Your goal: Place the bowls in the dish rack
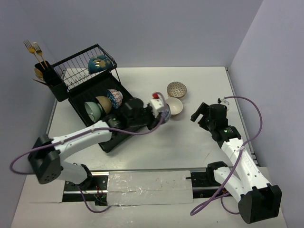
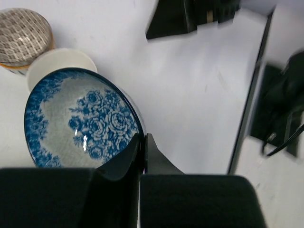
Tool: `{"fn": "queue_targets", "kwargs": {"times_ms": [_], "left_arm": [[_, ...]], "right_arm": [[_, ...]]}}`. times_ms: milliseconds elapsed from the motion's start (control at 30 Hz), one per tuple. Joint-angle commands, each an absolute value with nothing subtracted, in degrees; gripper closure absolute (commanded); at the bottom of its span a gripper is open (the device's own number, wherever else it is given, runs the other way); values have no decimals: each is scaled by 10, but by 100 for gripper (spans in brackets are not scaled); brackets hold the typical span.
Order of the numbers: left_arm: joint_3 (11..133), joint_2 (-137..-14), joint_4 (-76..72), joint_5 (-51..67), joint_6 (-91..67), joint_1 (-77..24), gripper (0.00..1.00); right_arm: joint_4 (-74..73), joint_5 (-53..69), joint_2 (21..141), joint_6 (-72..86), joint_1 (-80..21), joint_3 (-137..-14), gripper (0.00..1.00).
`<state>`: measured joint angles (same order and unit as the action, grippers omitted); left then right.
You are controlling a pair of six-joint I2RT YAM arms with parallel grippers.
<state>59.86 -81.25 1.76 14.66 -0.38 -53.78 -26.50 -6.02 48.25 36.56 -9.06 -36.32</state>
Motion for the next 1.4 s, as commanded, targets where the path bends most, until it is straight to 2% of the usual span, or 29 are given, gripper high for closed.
{"fn": "queue_targets", "kwargs": {"times_ms": [0, 133, 367, 533, 833, 1367], "left_arm": [[535, -742, -169, 236, -138, -484, 100], [472, -710, -254, 211, -213, -443, 100], [356, -666, -392, 71, -372, -386, 100], [293, -646, -515, 12, -432, -358, 100], [247, -689, -626, -33, -499, -337, 100], [182, -776, -800, -91, -589, -334, 100]], "right_arm": [[-235, -44, 484, 365, -87, -368, 5], [-228, -30, 490, 367, -87, -367, 5], [-215, -9, 508, 361, -87, -378, 3], [-204, -3, 512, 355, -87, -387, 2], [-156, 61, 512, 356, -87, -372, 0], [-125, 76, 487, 349, -88, -348, 1]]}}
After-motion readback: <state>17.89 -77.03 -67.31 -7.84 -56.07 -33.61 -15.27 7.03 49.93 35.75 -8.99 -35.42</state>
